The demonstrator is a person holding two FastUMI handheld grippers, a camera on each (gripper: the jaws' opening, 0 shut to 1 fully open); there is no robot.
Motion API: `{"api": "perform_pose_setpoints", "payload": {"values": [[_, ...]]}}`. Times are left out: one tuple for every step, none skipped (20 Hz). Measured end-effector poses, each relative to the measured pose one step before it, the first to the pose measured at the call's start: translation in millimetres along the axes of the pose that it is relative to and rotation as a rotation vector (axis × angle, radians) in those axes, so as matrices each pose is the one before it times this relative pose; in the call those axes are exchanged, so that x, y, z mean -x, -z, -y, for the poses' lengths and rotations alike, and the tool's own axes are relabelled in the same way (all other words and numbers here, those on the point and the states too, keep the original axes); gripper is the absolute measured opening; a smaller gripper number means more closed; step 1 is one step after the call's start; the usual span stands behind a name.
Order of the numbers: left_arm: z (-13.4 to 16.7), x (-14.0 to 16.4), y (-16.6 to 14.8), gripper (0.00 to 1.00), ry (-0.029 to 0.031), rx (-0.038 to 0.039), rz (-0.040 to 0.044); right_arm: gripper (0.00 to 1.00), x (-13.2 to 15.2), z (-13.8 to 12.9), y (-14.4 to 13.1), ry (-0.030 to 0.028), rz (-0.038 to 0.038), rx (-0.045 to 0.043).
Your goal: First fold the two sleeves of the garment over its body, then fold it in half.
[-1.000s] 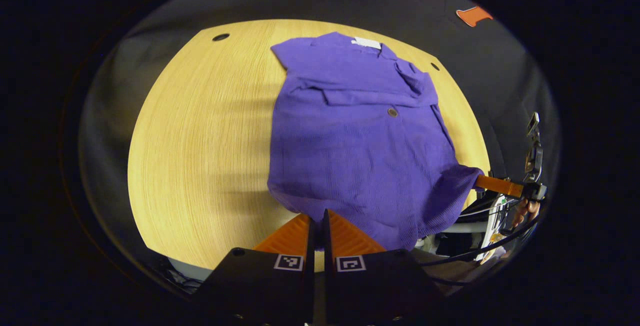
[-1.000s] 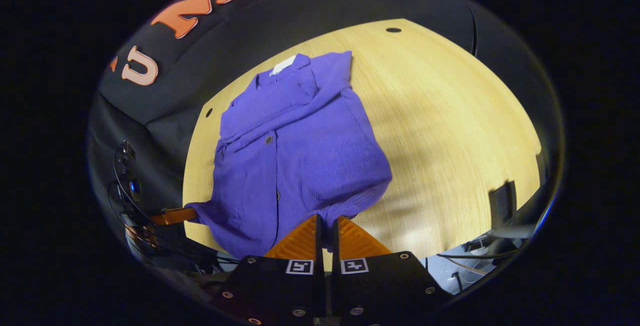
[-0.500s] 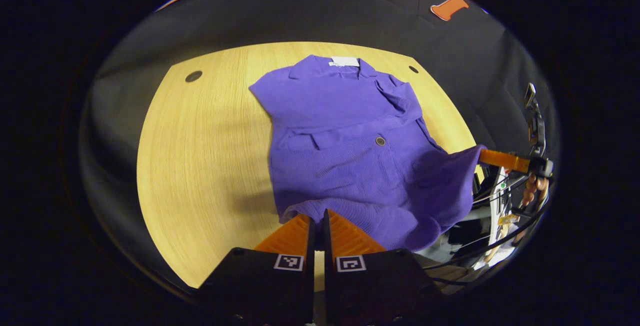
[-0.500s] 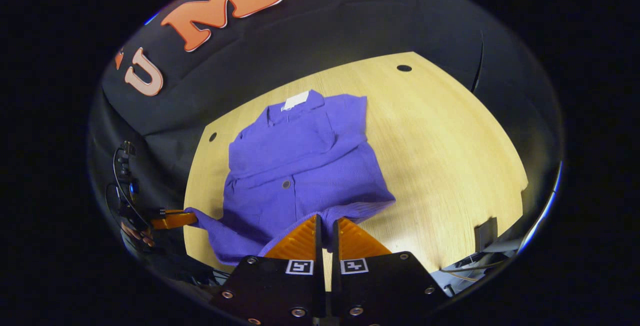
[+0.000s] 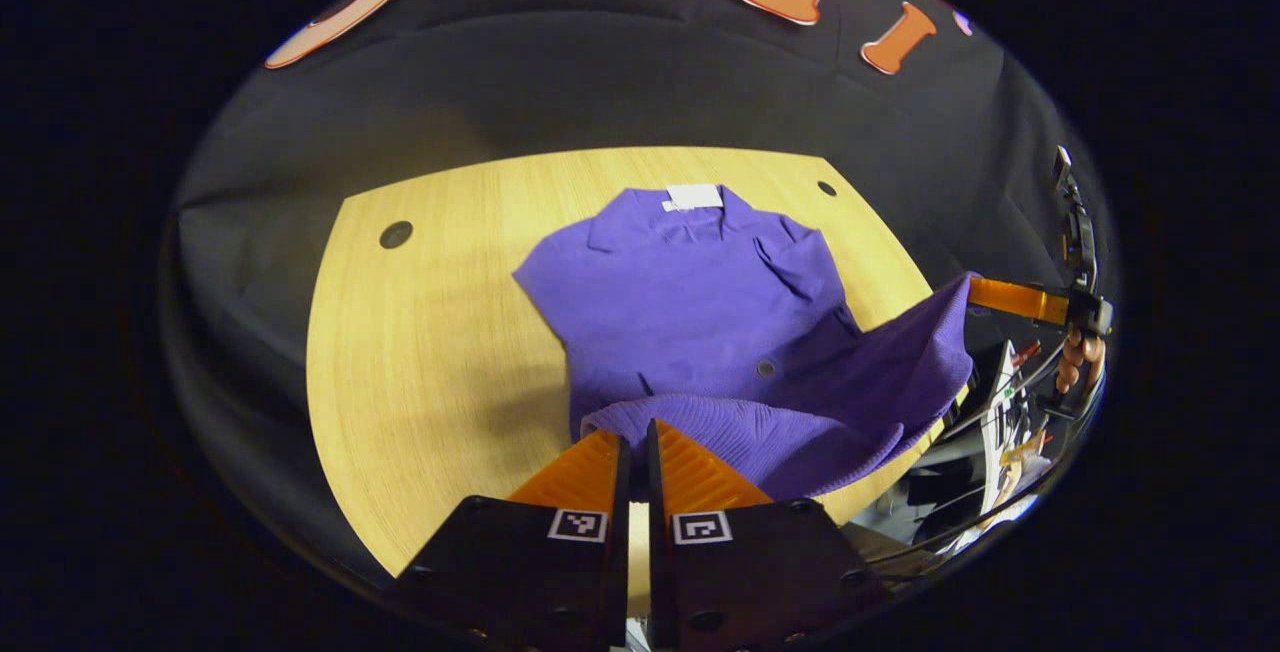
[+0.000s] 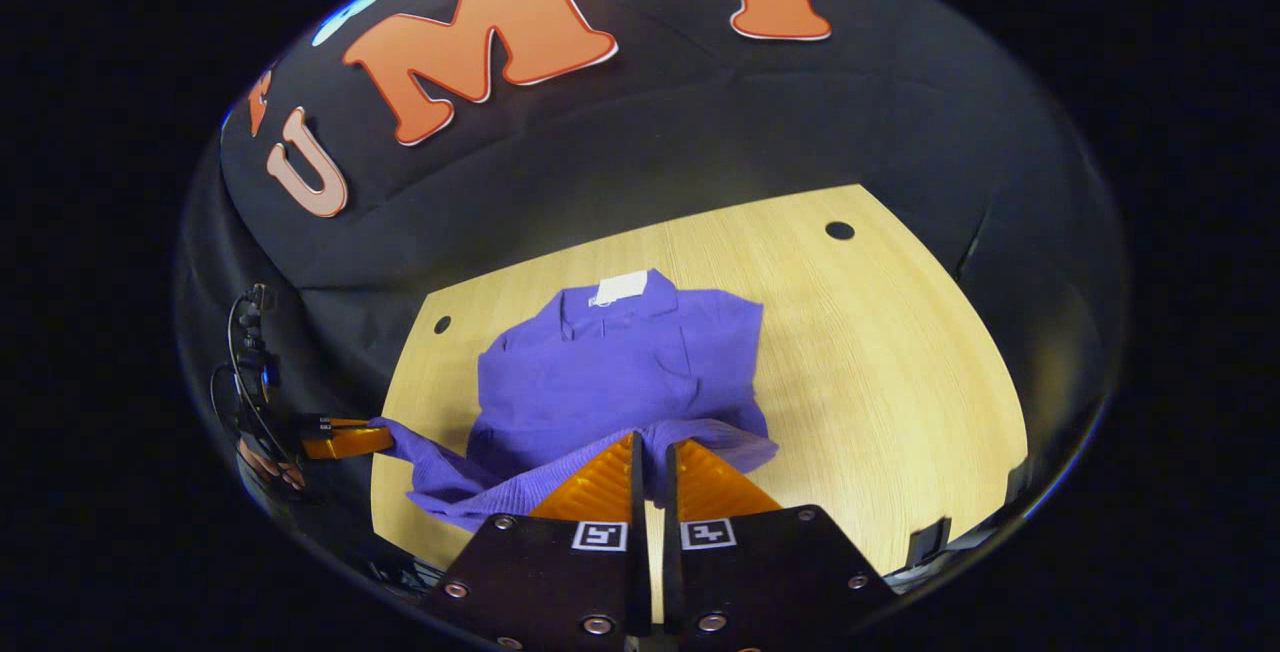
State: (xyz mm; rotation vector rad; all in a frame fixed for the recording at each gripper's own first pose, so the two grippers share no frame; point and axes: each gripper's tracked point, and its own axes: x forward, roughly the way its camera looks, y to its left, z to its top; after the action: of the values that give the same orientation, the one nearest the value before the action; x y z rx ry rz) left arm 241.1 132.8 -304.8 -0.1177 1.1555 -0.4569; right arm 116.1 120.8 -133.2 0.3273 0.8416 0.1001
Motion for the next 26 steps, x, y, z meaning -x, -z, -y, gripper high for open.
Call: {"api": "perform_pose_setpoints", "payload": {"values": [[0.71, -1.12, -12.36, 0.10, -0.00696, 0.01534, 0.01976, 0.05, -5.54, -1.15, -9.20, -0.01845, 0.00699, 0.00929], [1.74, -2.18, -14.84, 0.10, -0.00605, 0.01667, 0.02092, 0.05, -6.42, 2.14, -6.89, -0.01440, -0.00110, 0.00337], [-1.72, -9.56, -12.85, 0.10, -0.01442, 0.01591, 0.01780, 0.05, -7.60, 2.04, -7.32, -0.01810, 0.00217, 0.00162], [-1.68, -6.46, -11.33, 0.10, -0.02239, 0.01984, 0.01340, 0.05, -8.59, 4.30, -7.53, -0.01774, -0.00289, 0.00323], [-0.70, -7.43, -8.69, 0.10, -0.02223, 0.01695, 0.00936, 0.05, -7.54, 6.72, -6.19, -0.00602, -0.00779, 0.00216], [-1.69, -5.06, -9.32, 0.10, -0.02329, 0.01424, 0.01130, 0.05, -6.71, 8.27, -6.79, -0.00369, -0.00615, -0.00855], [0.27, -5.89, -9.19, 0.10, -0.02200, 0.01025, 0.01404, 0.05, -6.41, 4.85, -8.10, -0.01366, -0.00153, -0.00097], [-0.89, -6.52, -8.22, 0.10, -0.02145, 0.01224, 0.00790, 0.05, -14.80, 3.29, -4.09, 0.00053, 0.00145, 0.00190], [-0.55, -7.87, -9.34, 0.10, -0.01944, 0.00509, 0.01005, 0.05, -7.32, 7.33, -6.42, -0.00106, -0.00381, 0.00664], [-1.73, -6.74, -9.03, 0.10, -0.01755, 0.00555, 0.01559, 0.05, -6.85, 6.46, -7.23, -0.00034, -0.00128, -0.00274], [1.07, -6.84, -5.87, 0.10, -0.01500, -0.00542, 0.01070, 0.05, -8.93, 3.09, -6.01, -0.01097, -0.00799, -0.00309], [-2.74, -10.05, -9.26, 0.10, -0.02505, -0.00411, 0.01428, 0.05, -9.51, 5.02, -6.53, 0.00006, -0.00431, -0.00852], [0.72, -13.06, -10.06, 0.10, -0.02083, -0.01467, 0.01507, 0.05, -10.82, 4.25, -6.23, -0.00825, -0.00810, -0.00425], [-3.10, -8.43, -5.30, 0.10, -0.02768, -0.00180, 0.01295, 0.05, -9.62, 5.54, -3.54, 0.00686, -0.00900, -0.00463], [-2.22, -8.92, -3.94, 0.10, -0.01669, -0.00358, 0.00482, 0.05, -10.63, 5.78, -4.01, 0.00366, -0.01008, -0.00025], [-2.75, -10.23, -5.48, 0.09, -0.02416, 0.00121, 0.01400, 0.05, -10.32, 5.12, -3.96, 0.00707, -0.00588, -0.00809], [-1.96, -10.89, -2.22, 0.09, -0.01606, -0.00169, 0.00051, 0.05, -9.66, 1.17, -2.78, -0.00562, -0.00750, -0.01213], [-1.89, -9.32, -2.43, 0.10, -0.02031, 0.00760, 0.00469, 0.05, -8.27, 1.73, -3.19, -0.00351, -0.00311, -0.01818], [-1.22, -7.64, -2.15, 0.10, -0.01479, 0.00108, 0.00154, 0.05, -8.14, -0.41, -2.52, -0.00458, -0.00775, -0.01515], [-0.54, -7.04, -2.73, 0.10, -0.01010, 0.00105, 0.00899, 0.05, -6.40, 1.34, 0.76, 0.00200, -0.00333, -0.01198], [1.38, -6.33, -0.53, 0.11, -0.00551, -0.00155, 0.00428, 0.05, -9.78, 2.75, -1.64, 0.01256, -0.00226, -0.01031], [0.51, -6.27, -1.22, 0.12, -0.00867, -0.00809, 0.00072, 0.06, -8.30, 3.50, -1.69, 0.00659, -0.00323, -0.00823], [-0.27, -5.13, -1.35, 0.13, -0.00575, -0.01120, 0.00214, 0.07, -6.06, -0.24, -4.95, -0.00321, 0.00633, -0.01587], [1.24, -3.99, -2.26, 0.17, -0.00120, -0.00238, 0.00510, 0.10, -4.92, -3.12, -2.97, -0.00943, 0.00408, -0.02411], [-2.69, -2.69, -3.50, 0.22, -0.01583, -0.00548, 0.01350, 0.12, -4.97, -2.42, -4.39, -0.00399, 0.00752, -0.02995], [-7.62, -3.91, -5.99, 0.28, -0.03702, -0.00979, 0.02433, 0.16, -3.66, -2.21, -3.61, -0.00594, 0.00617, -0.02697]]}}
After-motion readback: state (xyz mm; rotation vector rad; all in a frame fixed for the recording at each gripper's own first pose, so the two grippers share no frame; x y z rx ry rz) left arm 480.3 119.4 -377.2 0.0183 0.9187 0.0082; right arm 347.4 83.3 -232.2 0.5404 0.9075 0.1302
